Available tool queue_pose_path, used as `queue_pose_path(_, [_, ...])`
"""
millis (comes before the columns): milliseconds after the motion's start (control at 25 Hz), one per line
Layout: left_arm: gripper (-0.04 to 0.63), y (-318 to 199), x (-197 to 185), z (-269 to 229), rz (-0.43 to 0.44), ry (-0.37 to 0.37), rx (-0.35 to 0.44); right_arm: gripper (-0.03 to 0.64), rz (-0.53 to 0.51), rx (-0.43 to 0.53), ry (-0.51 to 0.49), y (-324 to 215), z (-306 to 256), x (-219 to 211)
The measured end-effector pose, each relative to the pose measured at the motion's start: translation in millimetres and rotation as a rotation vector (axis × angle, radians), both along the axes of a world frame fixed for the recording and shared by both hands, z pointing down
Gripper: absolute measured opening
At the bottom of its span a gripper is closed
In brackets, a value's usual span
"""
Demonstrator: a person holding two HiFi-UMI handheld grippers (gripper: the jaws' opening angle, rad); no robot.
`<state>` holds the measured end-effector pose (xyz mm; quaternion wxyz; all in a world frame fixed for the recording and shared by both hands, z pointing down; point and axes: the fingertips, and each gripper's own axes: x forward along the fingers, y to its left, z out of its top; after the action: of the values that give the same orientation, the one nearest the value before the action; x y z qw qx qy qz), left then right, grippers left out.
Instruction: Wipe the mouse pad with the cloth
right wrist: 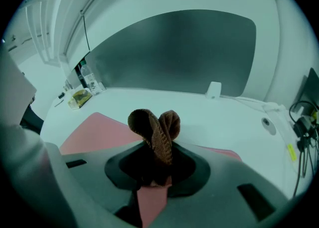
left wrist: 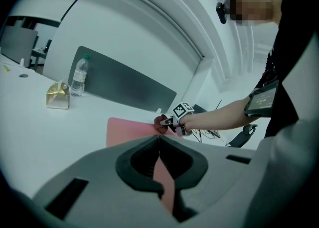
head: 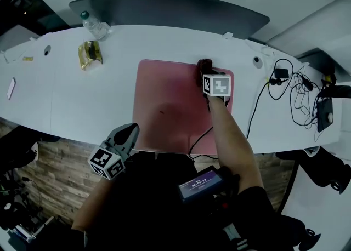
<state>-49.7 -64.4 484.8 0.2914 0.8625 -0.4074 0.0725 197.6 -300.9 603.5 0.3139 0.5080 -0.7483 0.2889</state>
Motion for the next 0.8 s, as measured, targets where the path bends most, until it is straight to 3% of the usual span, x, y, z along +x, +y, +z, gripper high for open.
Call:
queue_pose_path(440, [0.009,1.5,44.3,-3.7,-0.003,-0.008,0.011,0.115,0.06,0.015,0.069,5.4,0.9,96.9])
queue_pose_path(800, [0.009,4.0,64.5,-9.3,-0.006,-0.017,0.034,0.115,0.201,0.03,0.013,15.2,0.1,151.9])
